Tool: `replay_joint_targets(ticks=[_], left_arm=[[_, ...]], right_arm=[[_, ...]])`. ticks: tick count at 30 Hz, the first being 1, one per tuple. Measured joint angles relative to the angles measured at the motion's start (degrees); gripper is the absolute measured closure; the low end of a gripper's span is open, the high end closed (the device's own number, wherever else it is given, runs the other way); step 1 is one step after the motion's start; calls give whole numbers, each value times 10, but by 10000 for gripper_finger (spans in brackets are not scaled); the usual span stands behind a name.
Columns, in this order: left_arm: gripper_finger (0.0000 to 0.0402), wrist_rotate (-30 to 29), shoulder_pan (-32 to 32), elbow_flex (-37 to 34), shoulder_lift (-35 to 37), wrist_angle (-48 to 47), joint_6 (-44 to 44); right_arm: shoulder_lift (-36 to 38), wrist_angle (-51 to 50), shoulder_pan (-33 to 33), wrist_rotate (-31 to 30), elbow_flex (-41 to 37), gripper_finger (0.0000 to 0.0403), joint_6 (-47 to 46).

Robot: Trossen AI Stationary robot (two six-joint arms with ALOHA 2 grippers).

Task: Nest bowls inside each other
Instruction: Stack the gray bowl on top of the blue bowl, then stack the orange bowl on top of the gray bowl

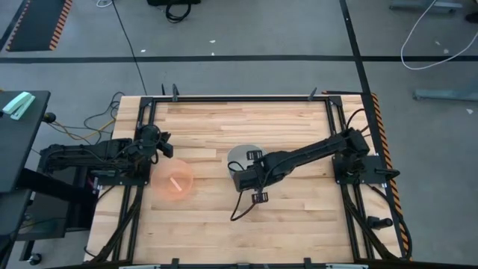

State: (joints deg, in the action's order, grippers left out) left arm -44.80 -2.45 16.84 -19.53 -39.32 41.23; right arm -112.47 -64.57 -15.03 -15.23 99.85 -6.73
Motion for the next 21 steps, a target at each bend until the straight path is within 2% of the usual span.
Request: replay_joint_targets(ticks=[10, 21], left_arm=[[329, 0, 0, 0, 0, 0, 0], [327, 0, 0, 0, -7, 0, 0]], right_arm=[[12, 1, 0, -1, 0, 297, -8], [-1, 1, 3, 2, 0, 281, -7]])
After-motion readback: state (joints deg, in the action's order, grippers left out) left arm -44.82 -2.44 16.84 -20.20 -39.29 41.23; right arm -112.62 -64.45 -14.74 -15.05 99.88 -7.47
